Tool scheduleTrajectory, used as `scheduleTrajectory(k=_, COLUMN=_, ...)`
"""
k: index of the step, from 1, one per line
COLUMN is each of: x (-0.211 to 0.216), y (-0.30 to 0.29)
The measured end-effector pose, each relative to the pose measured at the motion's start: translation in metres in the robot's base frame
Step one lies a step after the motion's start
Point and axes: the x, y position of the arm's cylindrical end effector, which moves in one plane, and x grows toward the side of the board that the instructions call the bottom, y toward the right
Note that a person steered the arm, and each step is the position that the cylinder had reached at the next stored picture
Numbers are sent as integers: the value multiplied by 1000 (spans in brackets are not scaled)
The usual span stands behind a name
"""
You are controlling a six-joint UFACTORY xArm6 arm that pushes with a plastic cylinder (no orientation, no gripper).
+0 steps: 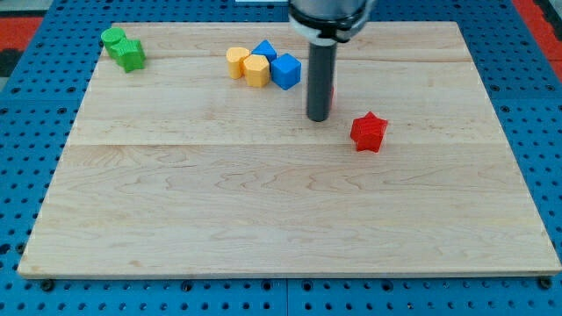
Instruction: Move the red circle to the bottom right of the yellow hexagon
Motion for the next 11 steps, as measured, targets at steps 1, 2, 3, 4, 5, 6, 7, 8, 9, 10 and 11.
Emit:
scheduleTrajectory(k=1, x=-17, y=17)
scheduleTrajectory(k=2, x=-35, y=17)
scheduleTrajectory(k=3, x=-39, y=25)
scheduleTrajectory(k=4, x=-62, y=47)
scheduleTrajectory(k=5, x=-70, y=39)
scheduleTrajectory(k=6, x=-57, y=12)
scheduleTrajectory(k=7, x=-34, y=6)
scheduleTrajectory(k=8, x=-34, y=-13)
scheduleTrajectory(k=9, x=-28, y=-28)
scheduleTrajectory(k=10, x=-27, y=-47)
scheduleTrajectory(k=11, x=-29, y=-66)
